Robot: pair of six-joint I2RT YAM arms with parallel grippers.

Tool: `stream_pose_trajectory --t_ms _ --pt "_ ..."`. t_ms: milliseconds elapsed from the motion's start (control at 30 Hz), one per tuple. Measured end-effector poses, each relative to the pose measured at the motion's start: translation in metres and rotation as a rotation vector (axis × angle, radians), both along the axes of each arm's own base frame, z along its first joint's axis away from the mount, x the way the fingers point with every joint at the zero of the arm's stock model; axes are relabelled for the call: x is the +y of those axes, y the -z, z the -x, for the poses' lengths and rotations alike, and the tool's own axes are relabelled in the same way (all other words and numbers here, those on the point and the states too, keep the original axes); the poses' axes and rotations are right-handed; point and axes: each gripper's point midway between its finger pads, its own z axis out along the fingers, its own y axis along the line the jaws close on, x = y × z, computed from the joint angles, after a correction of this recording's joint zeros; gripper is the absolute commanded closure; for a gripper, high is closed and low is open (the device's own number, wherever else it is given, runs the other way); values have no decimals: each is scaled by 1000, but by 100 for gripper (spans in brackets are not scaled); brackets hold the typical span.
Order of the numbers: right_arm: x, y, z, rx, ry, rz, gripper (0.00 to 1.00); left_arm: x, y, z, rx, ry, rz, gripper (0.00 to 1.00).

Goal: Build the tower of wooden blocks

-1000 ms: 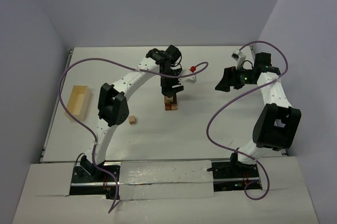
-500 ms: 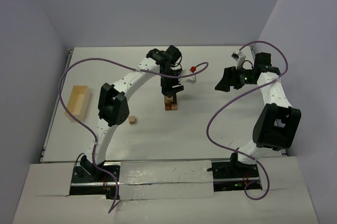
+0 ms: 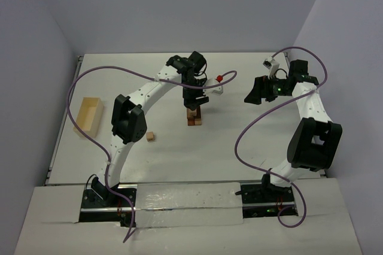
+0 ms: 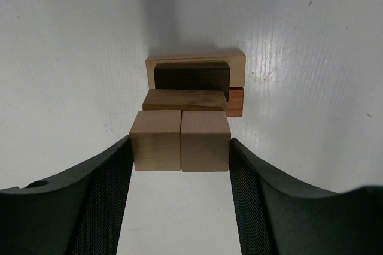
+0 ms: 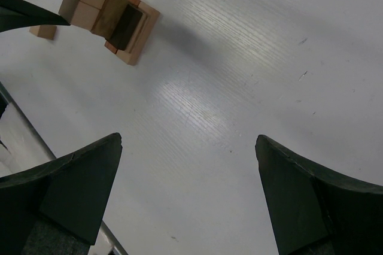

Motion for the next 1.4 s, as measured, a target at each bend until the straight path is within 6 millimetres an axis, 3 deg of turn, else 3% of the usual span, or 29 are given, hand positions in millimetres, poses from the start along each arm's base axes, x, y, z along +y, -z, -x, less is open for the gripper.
stream_pose_trajectory --t_ms 800,1067,1200,1400 --pt "0 4 -1 12 0 -4 0 0 0 0 -2 3 -2 35" --pt "0 4 -1 12 0 -4 0 0 0 0 -6 5 -5 20" --pt "0 4 -1 12 -1 -5 0 0 0 0 -7 3 -5 1" --pt "0 4 -1 12 -1 -5 0 -1 0 0 -8 4 -2 1"
